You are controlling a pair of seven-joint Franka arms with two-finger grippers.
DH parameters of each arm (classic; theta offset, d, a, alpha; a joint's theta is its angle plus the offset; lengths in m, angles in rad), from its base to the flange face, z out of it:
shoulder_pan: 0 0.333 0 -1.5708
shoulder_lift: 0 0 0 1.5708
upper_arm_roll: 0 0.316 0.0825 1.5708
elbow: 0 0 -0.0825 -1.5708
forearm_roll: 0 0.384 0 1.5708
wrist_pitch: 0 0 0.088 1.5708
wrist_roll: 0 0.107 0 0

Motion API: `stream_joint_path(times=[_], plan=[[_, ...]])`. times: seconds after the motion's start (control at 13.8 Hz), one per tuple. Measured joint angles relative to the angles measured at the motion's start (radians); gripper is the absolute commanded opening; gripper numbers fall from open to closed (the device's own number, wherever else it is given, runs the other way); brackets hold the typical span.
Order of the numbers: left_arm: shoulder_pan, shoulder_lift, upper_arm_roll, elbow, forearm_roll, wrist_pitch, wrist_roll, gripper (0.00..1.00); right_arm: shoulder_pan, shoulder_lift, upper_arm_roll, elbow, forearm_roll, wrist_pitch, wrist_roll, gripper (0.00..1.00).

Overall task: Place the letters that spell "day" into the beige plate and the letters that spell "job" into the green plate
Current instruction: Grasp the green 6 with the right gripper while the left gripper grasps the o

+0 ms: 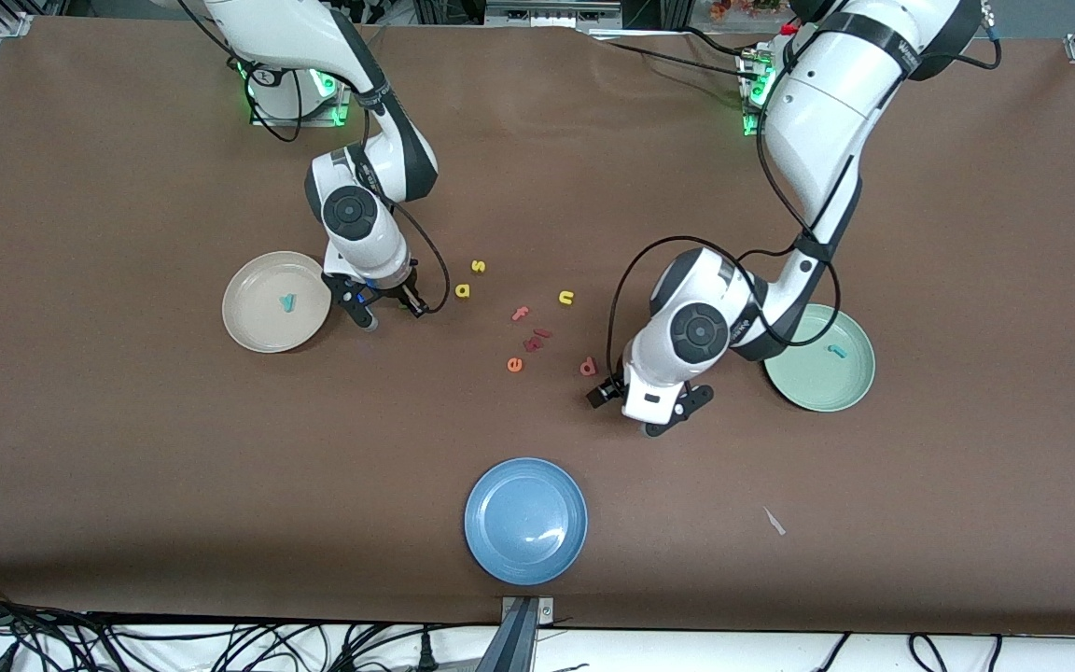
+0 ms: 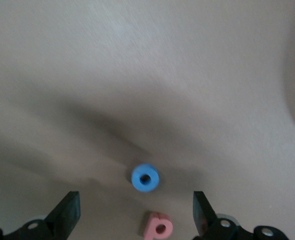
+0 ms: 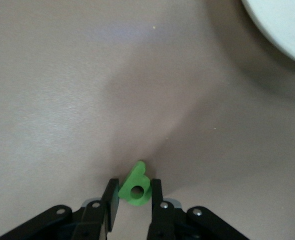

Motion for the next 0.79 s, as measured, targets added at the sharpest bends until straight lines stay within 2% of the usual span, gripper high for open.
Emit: stream_joint_path(times=[0.14,0.36,0.58,0.72,0.79], plan=[[-0.008,0.009,0.003,0.004,0.0,0.0,-0.002,0.93,0.0,-0.002,-0.026,0.064,-0.001,-0.128,-0.071,0.2],[-0.023,0.016,0.021,0.006,0.006,-0.008,-0.002,0.93,-0.001,-0.022,-0.129,0.165,0.0,-0.341,-0.313,0.2],[-0.079,0.024,0.079,0.016,0.01,-0.029,-0.002,0.85,-0.007,-0.054,-0.251,0.162,0.0,-0.431,-0.571,0.2],[-0.103,0.034,0.098,0.03,0.01,-0.035,-0.004,0.84,-0.013,-0.065,-0.316,0.119,0.0,-0.438,-0.713,0.2],[-0.106,0.042,0.1,0.039,0.011,-0.036,-0.005,0.81,-0.013,-0.068,-0.347,0.092,0.0,-0.438,-0.774,0.2]])
